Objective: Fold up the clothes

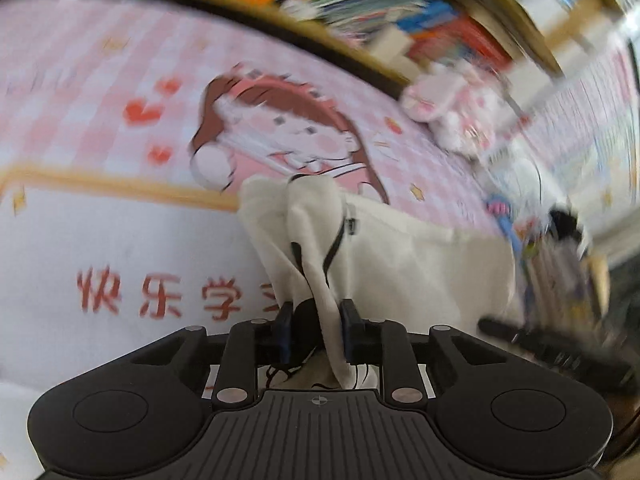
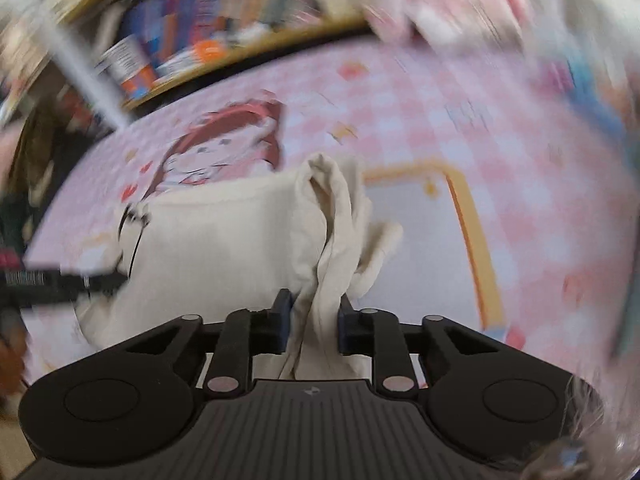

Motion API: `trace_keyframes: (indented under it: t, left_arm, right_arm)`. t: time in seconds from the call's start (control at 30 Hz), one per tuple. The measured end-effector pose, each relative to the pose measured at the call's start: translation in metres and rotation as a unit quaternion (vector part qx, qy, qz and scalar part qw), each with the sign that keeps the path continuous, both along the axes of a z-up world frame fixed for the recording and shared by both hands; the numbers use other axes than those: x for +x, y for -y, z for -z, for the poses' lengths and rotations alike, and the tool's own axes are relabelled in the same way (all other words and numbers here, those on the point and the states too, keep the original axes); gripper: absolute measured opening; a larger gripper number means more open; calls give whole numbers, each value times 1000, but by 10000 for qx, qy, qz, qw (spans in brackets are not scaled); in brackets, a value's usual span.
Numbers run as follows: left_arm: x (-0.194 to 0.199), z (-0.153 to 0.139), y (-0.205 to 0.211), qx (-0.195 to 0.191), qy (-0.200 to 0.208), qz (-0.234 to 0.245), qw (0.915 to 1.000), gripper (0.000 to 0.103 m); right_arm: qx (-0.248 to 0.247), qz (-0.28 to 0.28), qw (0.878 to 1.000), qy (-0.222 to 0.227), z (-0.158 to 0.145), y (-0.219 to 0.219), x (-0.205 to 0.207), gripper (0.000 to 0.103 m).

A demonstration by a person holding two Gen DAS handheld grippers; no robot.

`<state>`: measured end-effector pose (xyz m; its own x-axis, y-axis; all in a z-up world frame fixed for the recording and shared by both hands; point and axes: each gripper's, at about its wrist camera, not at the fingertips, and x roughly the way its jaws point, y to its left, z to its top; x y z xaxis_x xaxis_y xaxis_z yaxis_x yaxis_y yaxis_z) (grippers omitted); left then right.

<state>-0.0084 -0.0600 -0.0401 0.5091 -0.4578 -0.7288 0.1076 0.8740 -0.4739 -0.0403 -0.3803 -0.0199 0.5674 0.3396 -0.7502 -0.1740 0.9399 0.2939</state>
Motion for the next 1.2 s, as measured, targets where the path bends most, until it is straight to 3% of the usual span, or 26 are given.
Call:
trace_keyframes:
  t: [0.07, 0.17, 0.3, 0.4, 0.47, 0.53, 0.7, 1.2]
  left_arm:
    - [1, 3, -2, -76, -73, -52, 9999, 22]
    - [3, 12, -14, -447, -332, -300, 9980, 27]
    - [6, 24, -23, -826, -568, -557, 9934, 34]
    - [3, 29, -26, -1061, -560, -728, 9901, 34]
    - [-1, 26, -22, -1015, -468, -747, 9909, 31]
    - [-5, 22, -18, -968, -375, -767, 9916, 26]
    - [-16, 12, -7, -850, -144, -816, 9929, 18]
    - [-38, -8, 18, -598, 271, -859, 9941, 17]
  right_arm:
    - [132, 14, 9999, -2, 0, 4, 0, 19]
    - [708, 384, 9959, -424, 11, 23, 8, 22]
    - [1133, 717, 9875, -826, 23, 38, 12, 40]
    - [1246, 688, 9860, -869, 25, 40, 14, 41]
    - [1210, 565, 9874, -849, 25, 38, 16, 40]
    - [1136, 425, 9890, -841, 26, 34, 19, 30]
    - [984, 175, 9932, -601, 20, 29, 15, 21]
    - [935, -305, 9951, -111, -7, 41, -4, 20]
